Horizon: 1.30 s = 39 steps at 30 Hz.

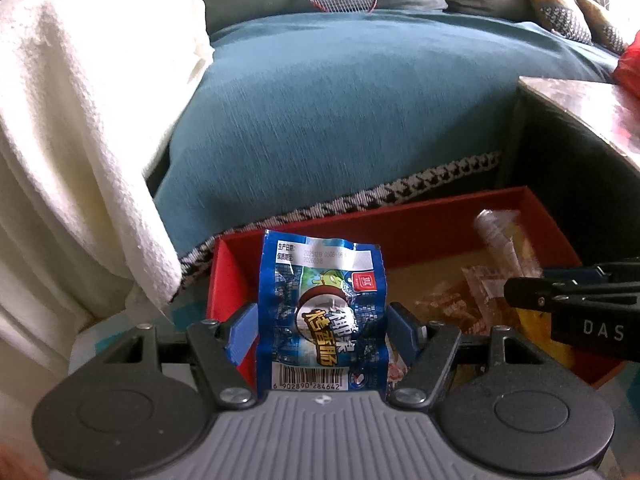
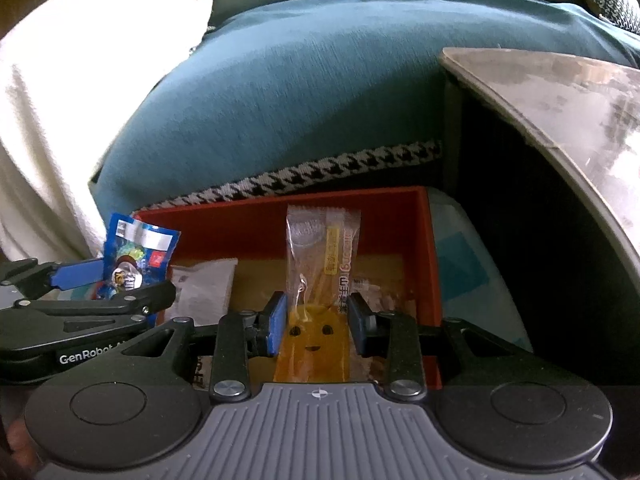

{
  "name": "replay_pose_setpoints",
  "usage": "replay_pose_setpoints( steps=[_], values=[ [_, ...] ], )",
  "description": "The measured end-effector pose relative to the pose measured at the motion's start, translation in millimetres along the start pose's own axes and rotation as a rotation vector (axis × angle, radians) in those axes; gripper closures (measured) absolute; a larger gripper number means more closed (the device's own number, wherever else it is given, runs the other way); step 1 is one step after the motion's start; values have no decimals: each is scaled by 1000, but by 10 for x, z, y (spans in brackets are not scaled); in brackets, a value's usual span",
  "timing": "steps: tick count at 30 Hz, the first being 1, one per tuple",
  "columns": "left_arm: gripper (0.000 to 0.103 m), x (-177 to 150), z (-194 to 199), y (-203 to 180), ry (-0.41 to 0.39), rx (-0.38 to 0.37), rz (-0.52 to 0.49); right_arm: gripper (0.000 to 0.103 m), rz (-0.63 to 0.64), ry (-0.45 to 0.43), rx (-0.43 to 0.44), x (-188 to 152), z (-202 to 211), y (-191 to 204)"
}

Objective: Organize snacks
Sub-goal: 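Lower the blue packet into the box with the left tool while the right tool releases the yellow bar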

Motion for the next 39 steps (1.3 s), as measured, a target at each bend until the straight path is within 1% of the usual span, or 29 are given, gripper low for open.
replay_pose_setpoints(
  steps=[2, 7, 8, 10, 13, 17, 20, 25, 29, 32, 34, 35, 36, 39],
  values=[
    [40, 3, -25, 0, 12, -1, 2, 62, 4, 10, 0, -20, -36, 8],
    [39, -37, -66, -19, 29, -1, -13, 56, 18, 23, 0, -59, -65, 27],
    [38, -36, -64, -22, 29, -2, -15, 54, 19, 23, 1, -61, -62, 34],
    [29, -21, -40, -13, 19, 7, -14, 53, 17, 20, 4, -64, -37, 41],
    [26, 12, 3, 8, 2, 14, -17, 51, 12, 13, 7, -49, -7, 44],
    [25, 18, 15, 3, 6, 9, -12, 48, 11, 8, 9, -28, 16, 63],
    [25, 3, 27, -9, 6, 13, -18, 43, 14, -2, 0, -13, 31, 63],
    [25, 5, 98, -52, -3, 5, -27, 42, 5, -13, -12, 7, 73, 34],
    [25, 17, 163, -69, -12, 0, -30, 36, 3, -33, -23, 46, 136, 11],
    [25, 13, 208, -79, -14, -5, -28, 34, -1, -41, -18, 78, 189, 17],
    [25, -6, 241, -89, -13, -9, -30, 30, -2, -46, -21, 86, 229, 20],
    [25, -16, 259, -92, -12, -9, -30, 26, 1, -48, -23, 84, 245, 26],
    [25, -28, 282, -98, -12, -11, -30, 24, 5, -49, -25, 78, 260, 33],
    [25, -59, 344, -110, -10, -22, -30, 23, 10, -44, -24, 46, 304, 61]
  ],
)
Point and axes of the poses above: each gripper's, at about its wrist camera, not at the fingertips, and z roughly against the way its jaws point, y to its left, x to its top, the point moved 10 cm from there along -z, roughly the way its jaws point
